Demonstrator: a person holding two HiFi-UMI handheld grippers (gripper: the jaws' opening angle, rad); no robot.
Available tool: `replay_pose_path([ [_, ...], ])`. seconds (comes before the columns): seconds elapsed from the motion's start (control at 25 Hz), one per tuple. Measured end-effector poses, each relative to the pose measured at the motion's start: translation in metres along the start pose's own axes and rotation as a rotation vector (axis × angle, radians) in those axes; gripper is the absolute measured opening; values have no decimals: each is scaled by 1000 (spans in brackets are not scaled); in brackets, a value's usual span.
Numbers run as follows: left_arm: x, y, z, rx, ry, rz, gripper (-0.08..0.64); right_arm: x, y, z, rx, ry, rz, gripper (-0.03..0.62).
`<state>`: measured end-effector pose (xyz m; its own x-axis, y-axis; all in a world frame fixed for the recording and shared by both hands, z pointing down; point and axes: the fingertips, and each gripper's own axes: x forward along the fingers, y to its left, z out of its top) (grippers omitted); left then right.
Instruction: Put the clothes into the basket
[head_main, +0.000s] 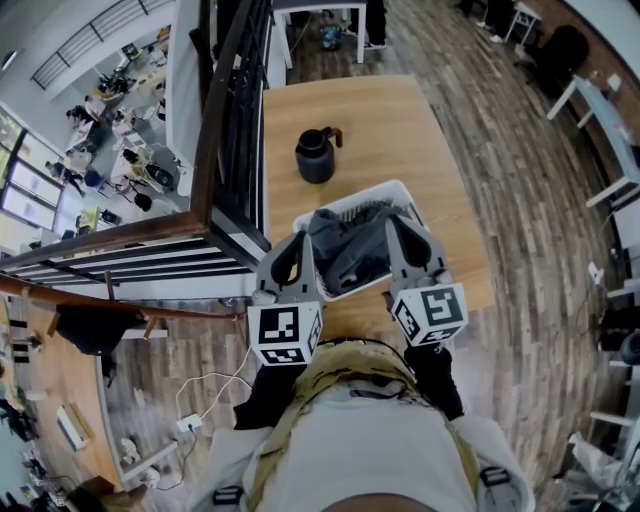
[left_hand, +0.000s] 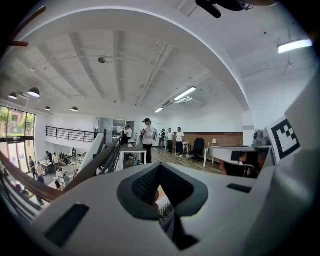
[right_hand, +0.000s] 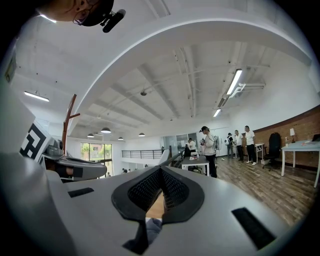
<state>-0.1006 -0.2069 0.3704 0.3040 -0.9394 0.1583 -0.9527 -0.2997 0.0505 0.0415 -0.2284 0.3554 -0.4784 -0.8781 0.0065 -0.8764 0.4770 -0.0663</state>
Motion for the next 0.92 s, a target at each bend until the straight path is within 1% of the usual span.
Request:
replay_pose_path([
  [0.4, 0, 5, -4, -26, 5, 3, -2, -2, 1, -3, 10, 5, -7, 20],
  [0.92, -2, 4, -7, -30, 13, -6, -2, -1, 6, -2, 12, 2, 1, 20],
])
